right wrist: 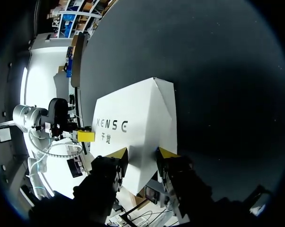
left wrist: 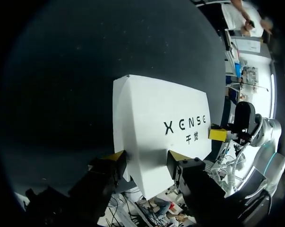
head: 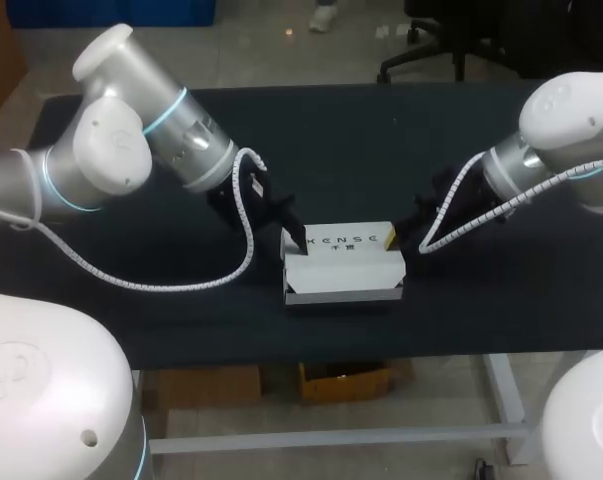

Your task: Assemble the packaging by folding the flat box into shape, placing the metal phone stand inside, and closing the box properly

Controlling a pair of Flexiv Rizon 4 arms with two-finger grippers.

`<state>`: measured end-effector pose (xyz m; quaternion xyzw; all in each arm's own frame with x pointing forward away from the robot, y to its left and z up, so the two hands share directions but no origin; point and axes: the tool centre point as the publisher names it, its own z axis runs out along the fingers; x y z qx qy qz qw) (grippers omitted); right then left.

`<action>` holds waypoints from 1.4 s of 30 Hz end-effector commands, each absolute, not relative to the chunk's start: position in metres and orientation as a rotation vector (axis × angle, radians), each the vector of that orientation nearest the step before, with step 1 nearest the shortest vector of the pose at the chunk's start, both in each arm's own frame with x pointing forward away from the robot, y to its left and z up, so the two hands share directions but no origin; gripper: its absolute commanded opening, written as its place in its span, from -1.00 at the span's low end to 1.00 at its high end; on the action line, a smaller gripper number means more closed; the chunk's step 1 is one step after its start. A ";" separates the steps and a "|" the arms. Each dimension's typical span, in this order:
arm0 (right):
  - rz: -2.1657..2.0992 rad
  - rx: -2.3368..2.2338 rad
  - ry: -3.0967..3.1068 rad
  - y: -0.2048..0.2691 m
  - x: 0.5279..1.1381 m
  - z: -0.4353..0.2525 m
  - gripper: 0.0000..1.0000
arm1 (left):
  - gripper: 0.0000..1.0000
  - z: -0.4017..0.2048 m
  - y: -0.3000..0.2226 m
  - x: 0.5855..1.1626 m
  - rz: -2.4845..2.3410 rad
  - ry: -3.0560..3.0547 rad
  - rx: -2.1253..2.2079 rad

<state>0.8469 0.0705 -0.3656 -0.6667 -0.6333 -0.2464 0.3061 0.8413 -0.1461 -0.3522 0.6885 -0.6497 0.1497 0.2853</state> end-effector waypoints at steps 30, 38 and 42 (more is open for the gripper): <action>-0.576 -1.750 -1.614 0.076 0.866 -0.360 -0.41 | 0.28 -0.340 -0.154 0.860 0.229 -1.643 1.816; -0.564 -1.750 -1.603 0.077 0.870 -0.357 -0.42 | 0.25 -0.337 -0.155 0.865 0.196 -1.591 1.805; -0.557 -1.749 -1.600 0.077 0.870 -0.355 -0.42 | 0.24 -0.335 -0.154 0.867 0.191 -1.577 1.803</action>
